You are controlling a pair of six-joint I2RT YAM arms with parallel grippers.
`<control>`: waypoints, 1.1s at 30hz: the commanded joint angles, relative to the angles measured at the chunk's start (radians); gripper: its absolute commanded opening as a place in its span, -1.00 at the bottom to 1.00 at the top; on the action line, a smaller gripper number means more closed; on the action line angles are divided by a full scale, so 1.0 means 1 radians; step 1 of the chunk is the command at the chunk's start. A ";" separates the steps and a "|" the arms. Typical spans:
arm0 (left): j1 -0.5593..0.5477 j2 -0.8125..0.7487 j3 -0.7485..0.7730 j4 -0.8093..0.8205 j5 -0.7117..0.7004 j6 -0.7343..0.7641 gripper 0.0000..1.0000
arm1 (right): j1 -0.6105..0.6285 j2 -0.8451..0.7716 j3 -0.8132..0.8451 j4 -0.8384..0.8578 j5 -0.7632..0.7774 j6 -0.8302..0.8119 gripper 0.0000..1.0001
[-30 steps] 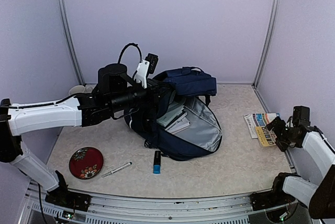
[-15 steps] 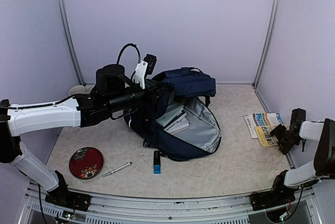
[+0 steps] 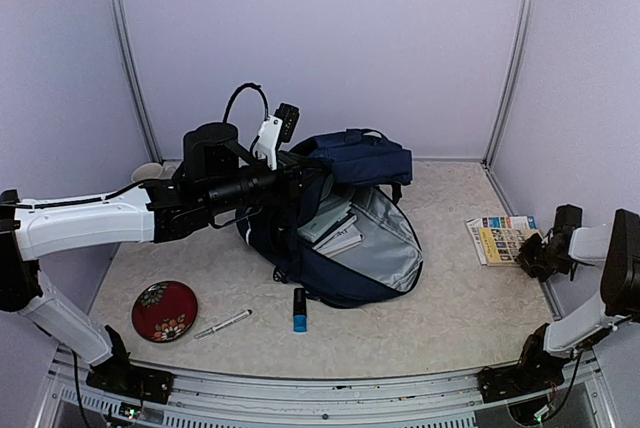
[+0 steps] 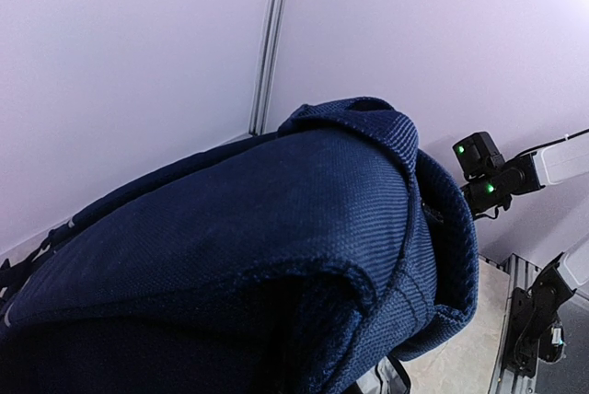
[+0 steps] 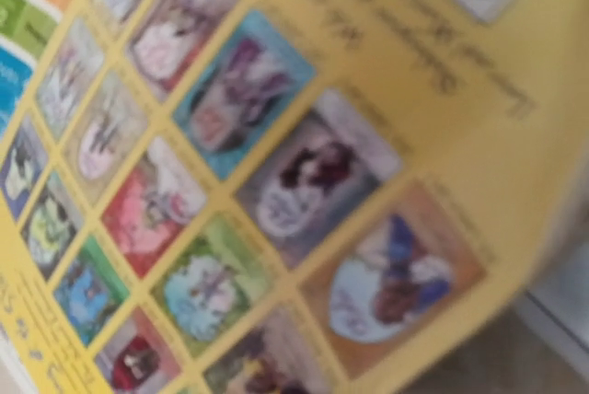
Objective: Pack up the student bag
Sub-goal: Move the book to the center of the board.
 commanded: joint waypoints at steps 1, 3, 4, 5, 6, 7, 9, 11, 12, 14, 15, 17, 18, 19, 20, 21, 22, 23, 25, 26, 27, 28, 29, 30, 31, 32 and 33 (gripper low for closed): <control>0.030 0.013 0.021 0.037 -0.040 0.007 -1.00 | -0.007 -0.017 0.026 0.026 -0.033 -0.034 -0.81; 0.030 0.013 0.022 0.035 -0.045 0.009 -1.00 | -0.006 -0.015 0.022 0.027 -0.065 -0.046 -1.00; 0.030 0.012 0.022 0.033 -0.046 0.011 -1.00 | -0.005 -0.013 0.019 0.029 -0.083 -0.051 -1.00; 0.030 0.010 0.022 0.032 -0.048 0.013 -1.00 | -0.007 -0.008 0.016 0.026 -0.094 -0.060 -1.00; 0.030 0.008 0.021 0.031 -0.050 0.015 -1.00 | -0.005 -0.003 0.016 0.021 -0.105 -0.068 -1.00; 0.030 0.007 0.020 0.030 -0.053 0.015 -1.00 | -0.004 0.000 0.018 0.016 -0.116 -0.076 -1.00; 0.031 0.002 0.015 0.029 -0.057 0.017 -1.00 | 0.004 0.001 0.016 0.005 -0.139 -0.091 -1.00; 0.031 -0.002 0.011 0.028 -0.063 0.018 -1.00 | 0.041 -0.004 0.020 -0.013 -0.150 -0.105 -1.00; 0.031 -0.002 0.011 0.027 -0.065 0.020 -1.00 | 0.068 -0.004 0.025 -0.025 -0.158 -0.112 -1.00; 0.032 -0.005 0.011 0.026 -0.069 0.023 -1.00 | 0.164 0.010 0.049 -0.081 -0.181 -0.137 -1.00; 0.033 -0.005 0.010 0.026 -0.071 0.025 -1.00 | 0.208 0.018 0.064 -0.117 -0.188 -0.146 -1.00; 0.034 -0.008 0.009 0.024 -0.075 0.027 -1.00 | 0.308 0.019 0.079 -0.177 -0.190 -0.148 -1.00; 0.036 -0.011 0.008 0.023 -0.078 0.027 -1.00 | 0.357 0.010 0.081 -0.201 -0.190 -0.142 -1.00; 0.038 -0.012 0.005 0.022 -0.081 0.028 -1.00 | 0.398 -0.007 0.079 -0.224 -0.192 -0.130 -1.00; 0.040 -0.015 0.003 0.025 -0.082 0.027 -1.00 | 0.428 -0.022 0.074 -0.249 -0.191 -0.123 -1.00; 0.042 -0.016 0.000 0.028 -0.084 0.028 -1.00 | 0.460 -0.039 0.068 -0.273 -0.189 -0.114 -1.00; 0.044 -0.018 -0.003 0.030 -0.086 0.026 -1.00 | 0.490 -0.055 0.060 -0.296 -0.184 -0.104 -1.00; 0.046 -0.017 -0.003 0.030 -0.085 0.025 -1.00 | 0.523 -0.070 0.047 -0.318 -0.182 -0.094 -1.00; 0.050 -0.018 -0.007 0.032 -0.086 0.022 -1.00 | 0.588 -0.096 0.026 -0.351 -0.187 -0.070 -1.00; 0.051 -0.018 -0.008 0.036 -0.084 0.019 -1.00 | 0.611 -0.109 0.021 -0.368 -0.192 -0.063 -1.00; 0.052 -0.016 -0.008 0.037 -0.080 0.016 -1.00 | 0.619 -0.122 0.026 -0.391 -0.191 -0.063 -1.00; 0.052 -0.015 -0.008 0.039 -0.075 0.014 -1.00 | 0.617 -0.136 0.046 -0.414 -0.175 -0.066 -1.00; 0.053 -0.013 -0.009 0.039 -0.068 0.012 -1.00 | 0.610 -0.147 0.083 -0.432 -0.150 -0.083 -1.00; 0.053 -0.011 -0.007 0.040 -0.061 0.011 -1.00 | 0.594 -0.147 0.130 -0.465 -0.105 -0.104 -1.00; 0.053 -0.009 -0.005 0.038 -0.057 0.010 -1.00 | 0.568 -0.132 0.187 -0.488 -0.078 -0.128 -0.85; 0.053 -0.008 -0.003 0.035 -0.055 0.008 -1.00 | 0.538 -0.110 0.240 -0.501 -0.060 -0.158 -0.61; 0.053 -0.009 -0.004 0.035 -0.051 0.006 -1.00 | 0.499 -0.082 0.294 -0.507 -0.037 -0.196 -0.33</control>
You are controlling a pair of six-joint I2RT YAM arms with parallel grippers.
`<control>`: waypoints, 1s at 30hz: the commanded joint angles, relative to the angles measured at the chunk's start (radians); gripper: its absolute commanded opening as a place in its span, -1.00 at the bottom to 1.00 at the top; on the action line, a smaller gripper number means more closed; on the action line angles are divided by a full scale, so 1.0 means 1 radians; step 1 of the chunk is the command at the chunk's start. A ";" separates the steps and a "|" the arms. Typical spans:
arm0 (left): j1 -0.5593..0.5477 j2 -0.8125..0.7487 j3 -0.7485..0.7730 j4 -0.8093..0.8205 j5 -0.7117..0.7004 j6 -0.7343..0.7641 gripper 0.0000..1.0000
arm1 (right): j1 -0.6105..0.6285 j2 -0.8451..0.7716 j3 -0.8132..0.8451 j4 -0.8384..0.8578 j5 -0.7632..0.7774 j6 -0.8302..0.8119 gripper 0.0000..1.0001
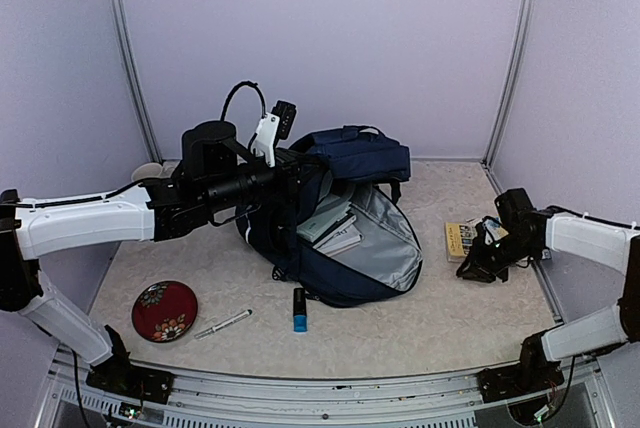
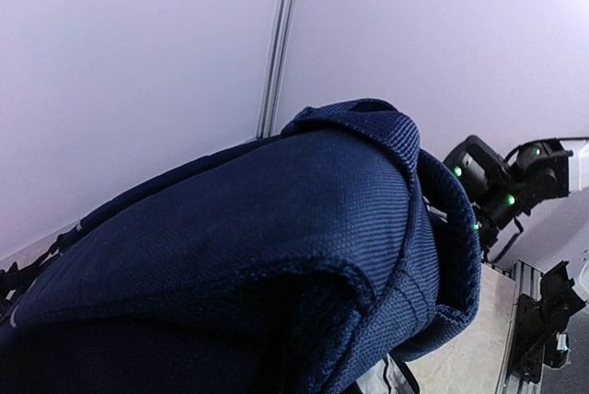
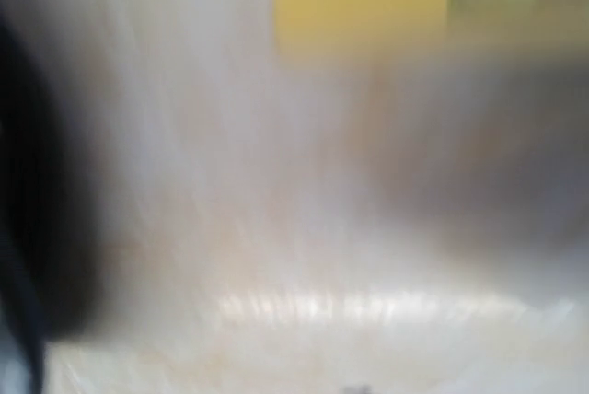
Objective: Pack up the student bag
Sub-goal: Move the book to the center of the board.
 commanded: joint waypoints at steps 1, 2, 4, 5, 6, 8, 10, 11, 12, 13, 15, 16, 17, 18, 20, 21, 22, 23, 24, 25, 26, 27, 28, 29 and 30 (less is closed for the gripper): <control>0.036 -0.013 -0.008 0.025 -0.046 -0.012 -1.00 | -0.140 0.067 0.225 -0.066 0.140 -0.134 -0.08; 0.036 -0.012 -0.011 0.028 -0.043 -0.014 -1.00 | -0.177 0.101 0.263 -0.060 0.197 -0.178 0.10; 0.037 -0.007 -0.014 0.030 -0.040 -0.024 -1.00 | -0.245 0.205 0.344 -0.041 0.294 -0.223 0.53; 0.037 -0.003 -0.013 0.028 -0.036 -0.026 -1.00 | -0.271 0.251 0.368 -0.021 0.307 -0.246 0.69; 0.036 0.000 -0.010 0.022 -0.033 -0.026 -1.00 | -0.291 0.306 0.400 -0.017 0.317 -0.266 0.84; 0.036 0.005 -0.007 0.009 -0.033 -0.024 -1.00 | -0.313 0.413 0.473 -0.044 0.375 -0.292 1.00; 0.036 0.004 -0.010 0.002 -0.041 -0.020 -1.00 | -0.337 0.489 0.517 -0.061 0.429 -0.314 1.00; 0.036 0.004 -0.012 0.001 -0.046 -0.019 -1.00 | -0.358 0.516 0.530 -0.060 0.430 -0.328 1.00; 0.036 0.004 -0.013 0.001 -0.048 -0.018 -1.00 | -0.383 0.537 0.537 -0.057 0.414 -0.338 1.00; 0.036 0.006 -0.013 0.002 -0.048 -0.018 -1.00 | -0.408 0.553 0.543 -0.055 0.389 -0.344 1.00; 0.036 0.019 -0.006 0.007 -0.044 -0.021 -1.00 | -0.437 0.577 0.539 -0.043 0.355 -0.345 1.00; 0.037 0.030 0.001 0.007 -0.041 -0.023 -1.00 | -0.440 0.583 0.528 -0.028 0.336 -0.345 1.00; 0.036 0.041 0.011 0.008 -0.037 -0.024 -1.00 | -0.439 0.588 0.512 -0.008 0.273 -0.350 1.00; 0.036 0.052 0.017 0.009 -0.033 -0.026 -1.00 | -0.438 0.593 0.487 0.025 0.183 -0.355 1.00; 0.036 0.074 0.031 0.011 -0.023 -0.027 -1.00 | -0.419 0.598 0.447 0.058 0.029 -0.370 0.93; 0.036 0.084 0.035 0.009 -0.020 -0.028 -1.00 | -0.392 0.600 0.430 0.059 0.014 -0.383 0.92; 0.036 0.091 0.037 0.009 -0.020 -0.029 -1.00 | -0.366 0.599 0.421 0.056 0.010 -0.393 0.91; 0.037 0.098 0.037 0.010 -0.020 -0.031 -1.00 | -0.340 0.595 0.410 0.055 0.006 -0.402 0.90; 0.038 0.108 0.040 0.013 -0.021 -0.032 -1.00 | -0.312 0.585 0.398 0.056 -0.003 -0.407 0.89; 0.038 0.114 0.040 0.018 -0.021 -0.033 -1.00 | -0.289 0.573 0.385 0.060 -0.019 -0.409 0.89; 0.038 0.125 0.043 0.022 -0.021 -0.033 -1.00 | -0.265 0.559 0.371 0.069 -0.037 -0.407 0.89; 0.038 0.144 0.046 0.025 -0.021 -0.035 -1.00 | -0.244 0.544 0.359 0.081 -0.060 -0.401 0.88; 0.039 0.159 0.051 0.026 -0.016 -0.038 -1.00 | -0.230 0.529 0.347 0.096 -0.087 -0.394 0.88; 0.042 0.176 0.056 0.027 0.000 -0.045 -1.00 | -0.217 0.510 0.336 0.109 -0.111 -0.382 0.88; 0.047 0.192 0.059 0.029 0.018 -0.059 -1.00 | -0.207 0.498 0.326 0.124 -0.138 -0.371 0.86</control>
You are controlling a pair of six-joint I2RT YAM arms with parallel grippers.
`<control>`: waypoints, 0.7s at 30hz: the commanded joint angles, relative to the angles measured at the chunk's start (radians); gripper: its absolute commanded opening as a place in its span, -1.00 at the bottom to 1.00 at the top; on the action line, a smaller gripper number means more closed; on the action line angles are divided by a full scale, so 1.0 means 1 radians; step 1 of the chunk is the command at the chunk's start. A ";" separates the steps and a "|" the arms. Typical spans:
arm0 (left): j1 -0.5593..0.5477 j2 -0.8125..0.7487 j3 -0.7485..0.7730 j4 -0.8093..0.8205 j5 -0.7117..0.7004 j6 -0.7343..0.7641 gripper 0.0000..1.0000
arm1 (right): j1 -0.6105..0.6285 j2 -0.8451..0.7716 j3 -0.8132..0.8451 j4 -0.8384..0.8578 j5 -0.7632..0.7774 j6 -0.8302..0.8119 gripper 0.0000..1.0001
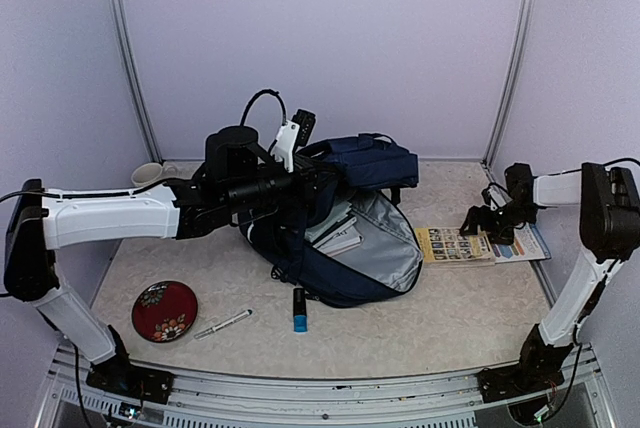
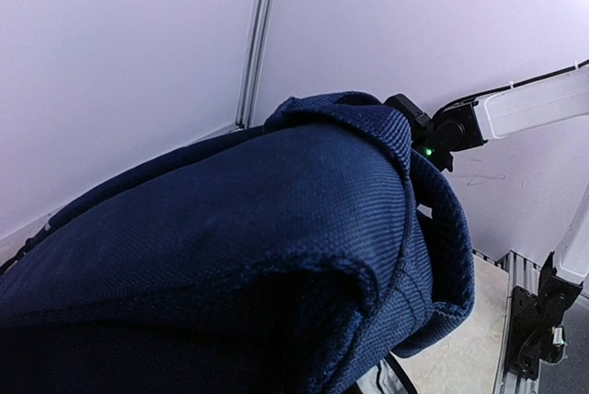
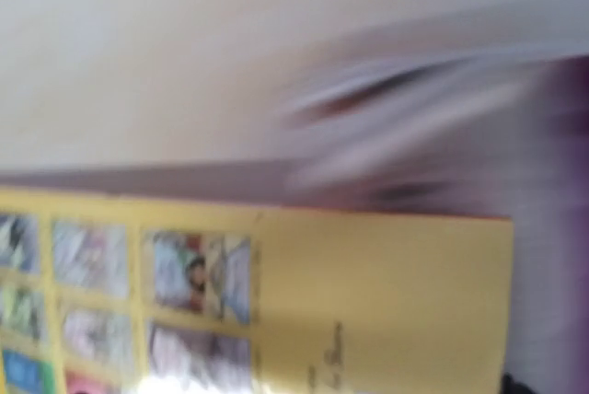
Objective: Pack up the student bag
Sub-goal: Move the book to the center of the board.
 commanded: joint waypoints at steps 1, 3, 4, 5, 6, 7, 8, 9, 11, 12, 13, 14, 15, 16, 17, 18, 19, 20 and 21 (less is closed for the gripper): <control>0.053 0.092 0.020 -0.015 -0.013 -0.050 -1.00 | 0.070 -0.031 -0.084 0.001 -0.225 0.037 0.84; 0.066 0.117 0.023 -0.017 0.020 -0.080 -1.00 | 0.092 -0.050 -0.108 0.039 -0.273 0.062 0.81; 0.070 0.128 0.026 -0.026 0.028 -0.093 -1.00 | 0.105 -0.055 -0.117 0.053 -0.290 0.069 0.80; 0.073 0.136 0.028 -0.032 0.034 -0.103 -1.00 | 0.115 -0.059 -0.126 0.063 -0.302 0.077 0.80; 0.076 0.141 0.025 -0.034 0.040 -0.110 -1.00 | 0.126 -0.060 -0.133 0.074 -0.311 0.089 0.80; 0.077 0.145 0.020 -0.031 0.047 -0.117 -1.00 | 0.132 -0.060 -0.142 0.084 -0.320 0.100 0.80; 0.077 0.147 0.014 -0.025 0.055 -0.123 -1.00 | 0.135 -0.060 -0.155 0.106 -0.337 0.119 0.80; 0.078 0.152 0.011 -0.018 0.062 -0.128 -1.00 | 0.137 -0.061 -0.176 0.129 -0.357 0.140 0.79; 0.082 0.166 0.012 -0.016 0.076 -0.140 -1.00 | 0.137 -0.064 -0.199 0.170 -0.368 0.177 0.78; 0.085 0.174 0.016 -0.020 0.079 -0.145 -1.00 | 0.137 -0.066 -0.202 0.176 -0.348 0.188 0.77; 0.089 0.178 0.021 -0.027 0.081 -0.146 -1.00 | 0.137 -0.067 -0.198 0.168 -0.318 0.195 0.77; 0.092 0.177 0.023 -0.040 0.078 -0.142 -1.00 | 0.136 -0.067 -0.187 0.138 -0.281 0.194 0.77; 0.095 0.169 0.021 -0.049 0.067 -0.134 -1.00 | 0.137 -0.071 -0.177 0.113 -0.237 0.192 0.77; 0.099 0.156 0.014 -0.061 0.041 -0.121 -1.00 | 0.137 -0.077 -0.168 0.084 -0.175 0.187 0.76; 0.103 0.137 0.007 -0.076 -0.006 -0.109 -1.00 | 0.138 -0.087 -0.162 0.062 -0.127 0.184 0.76; 0.109 0.114 0.002 -0.090 -0.060 -0.095 -1.00 | 0.141 -0.098 -0.160 0.041 -0.069 0.181 0.75; 0.114 0.087 -0.003 -0.104 -0.114 -0.080 -1.00 | 0.147 -0.110 -0.158 0.020 -0.006 0.180 0.74; 0.118 0.064 -0.007 -0.120 -0.170 -0.066 -0.77 | 0.157 -0.118 -0.159 0.003 0.043 0.176 0.74; 0.120 0.037 -0.007 -0.133 -0.214 -0.049 -0.20 | 0.165 -0.121 -0.162 -0.008 0.069 0.172 0.74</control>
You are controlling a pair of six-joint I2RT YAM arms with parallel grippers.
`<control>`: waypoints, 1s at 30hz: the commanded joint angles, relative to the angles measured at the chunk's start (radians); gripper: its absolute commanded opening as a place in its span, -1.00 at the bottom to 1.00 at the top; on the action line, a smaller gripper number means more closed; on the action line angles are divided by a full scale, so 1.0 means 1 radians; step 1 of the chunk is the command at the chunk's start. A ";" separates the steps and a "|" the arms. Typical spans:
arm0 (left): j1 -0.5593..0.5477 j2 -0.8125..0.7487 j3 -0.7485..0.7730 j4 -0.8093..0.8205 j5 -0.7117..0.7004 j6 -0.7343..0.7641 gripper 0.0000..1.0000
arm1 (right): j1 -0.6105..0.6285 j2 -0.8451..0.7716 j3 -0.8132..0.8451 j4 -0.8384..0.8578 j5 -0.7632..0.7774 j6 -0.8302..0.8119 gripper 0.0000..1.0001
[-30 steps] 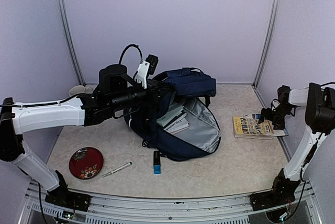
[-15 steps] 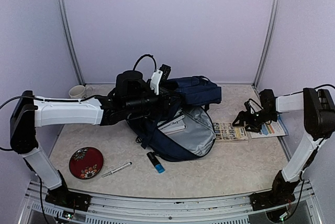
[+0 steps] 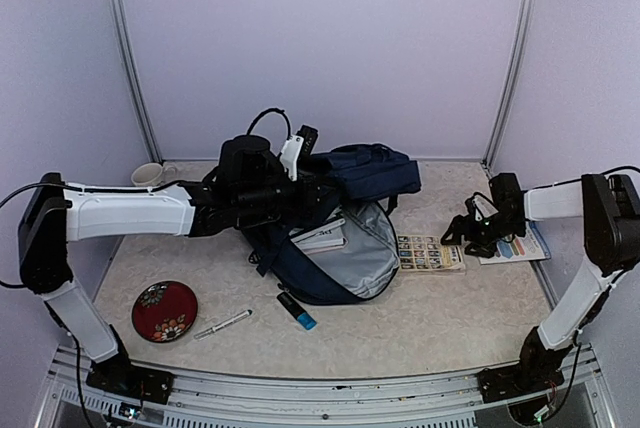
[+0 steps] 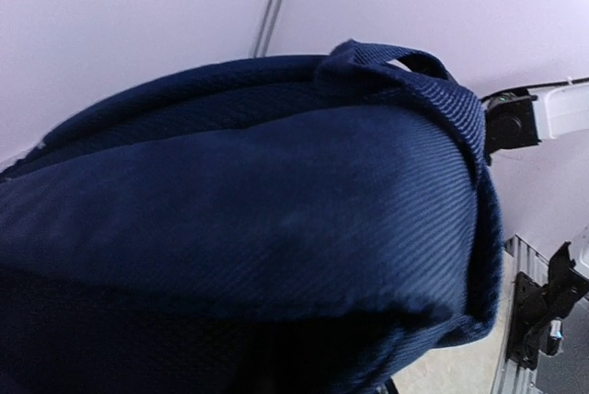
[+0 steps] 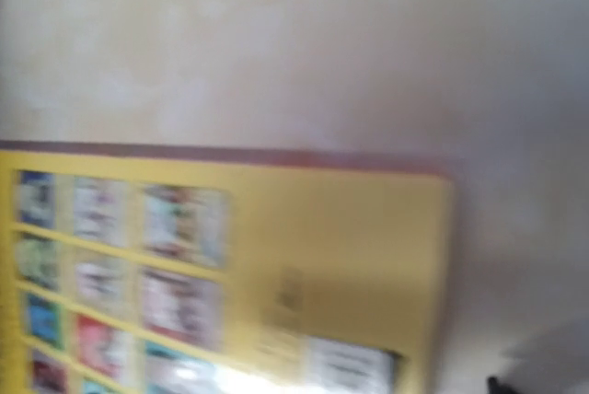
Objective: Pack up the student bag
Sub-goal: Move the book to the center of the board, then place the largest pocket of the bag in the student bag.
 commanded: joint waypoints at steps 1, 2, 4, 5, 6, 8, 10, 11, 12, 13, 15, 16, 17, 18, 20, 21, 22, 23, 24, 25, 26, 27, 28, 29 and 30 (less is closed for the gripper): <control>0.069 -0.103 -0.024 -0.126 -0.328 0.067 0.27 | 0.034 -0.033 -0.007 -0.133 0.226 0.005 0.74; 0.061 -0.123 -0.028 -0.125 -0.337 0.090 0.53 | 0.038 -0.030 -0.014 -0.130 0.218 0.003 0.74; 0.011 -0.172 -0.051 -0.100 -0.352 0.156 0.79 | 0.047 -0.016 -0.025 -0.117 0.203 0.003 0.73; -0.027 -0.191 -0.059 -0.090 -0.365 0.203 0.87 | 0.053 -0.008 -0.026 -0.110 0.203 0.002 0.72; -0.073 -0.205 -0.060 -0.089 -0.371 0.243 0.95 | 0.061 0.000 -0.026 -0.105 0.204 0.002 0.70; -0.160 -0.197 -0.021 -0.145 -0.378 0.301 0.98 | 0.078 0.021 -0.017 -0.104 0.215 0.001 0.65; -0.232 -0.139 0.087 -0.293 -0.386 0.318 0.98 | 0.102 0.039 -0.003 -0.113 0.242 -0.005 0.60; -0.261 -0.097 0.152 -0.378 -0.378 0.321 0.98 | 0.117 0.047 0.006 -0.121 0.260 -0.009 0.58; -0.288 -0.059 0.204 -0.438 -0.368 0.326 0.98 | 0.129 0.053 0.013 -0.126 0.281 -0.011 0.56; -0.318 -0.025 0.244 -0.484 -0.353 0.336 0.98 | 0.143 0.058 0.018 -0.131 0.296 -0.013 0.54; -0.383 0.034 0.297 -0.523 -0.310 0.361 0.98 | 0.162 0.062 0.020 -0.133 0.321 -0.014 0.49; -0.406 0.067 0.323 -0.537 -0.288 0.368 0.98 | 0.171 0.062 0.020 -0.132 0.329 -0.015 0.46; -0.420 0.104 0.356 -0.554 -0.266 0.368 0.97 | 0.181 0.062 0.021 -0.133 0.348 -0.016 0.44; -0.430 0.145 0.405 -0.577 -0.250 0.363 0.93 | 0.192 0.063 0.022 -0.139 0.378 -0.015 0.43; -0.440 0.238 0.501 -0.637 -0.220 0.355 0.76 | 0.218 0.072 0.032 -0.161 0.447 -0.021 0.43; -0.444 0.290 0.550 -0.662 -0.209 0.351 0.65 | 0.231 0.078 0.039 -0.172 0.471 -0.023 0.44; -0.448 0.345 0.603 -0.683 -0.198 0.350 0.53 | 0.243 0.082 0.041 -0.176 0.487 -0.024 0.44; -0.453 0.421 0.659 -0.704 -0.195 0.355 0.44 | 0.252 0.084 0.041 -0.179 0.495 -0.023 0.44; -0.457 0.484 0.732 -0.739 -0.200 0.362 0.39 | 0.261 0.080 0.037 -0.177 0.494 -0.022 0.44; -0.459 0.551 0.803 -0.778 -0.210 0.366 0.37 | 0.267 0.075 0.032 -0.174 0.491 -0.020 0.44; -0.459 0.614 0.887 -0.821 -0.227 0.365 0.36 | 0.271 0.066 0.025 -0.168 0.486 -0.016 0.44; -0.456 0.676 0.971 -0.871 -0.255 0.354 0.34 | 0.273 0.055 0.016 -0.162 0.478 -0.014 0.44; -0.453 0.727 1.043 -0.919 -0.280 0.336 0.33 | 0.273 0.042 0.006 -0.152 0.467 -0.011 0.45; -0.446 0.772 1.107 -0.967 -0.309 0.310 0.30 | 0.273 0.028 -0.007 -0.142 0.454 -0.009 0.45; -0.435 0.797 1.144 -0.997 -0.332 0.279 0.22 | 0.273 0.010 -0.019 -0.131 0.437 -0.007 0.45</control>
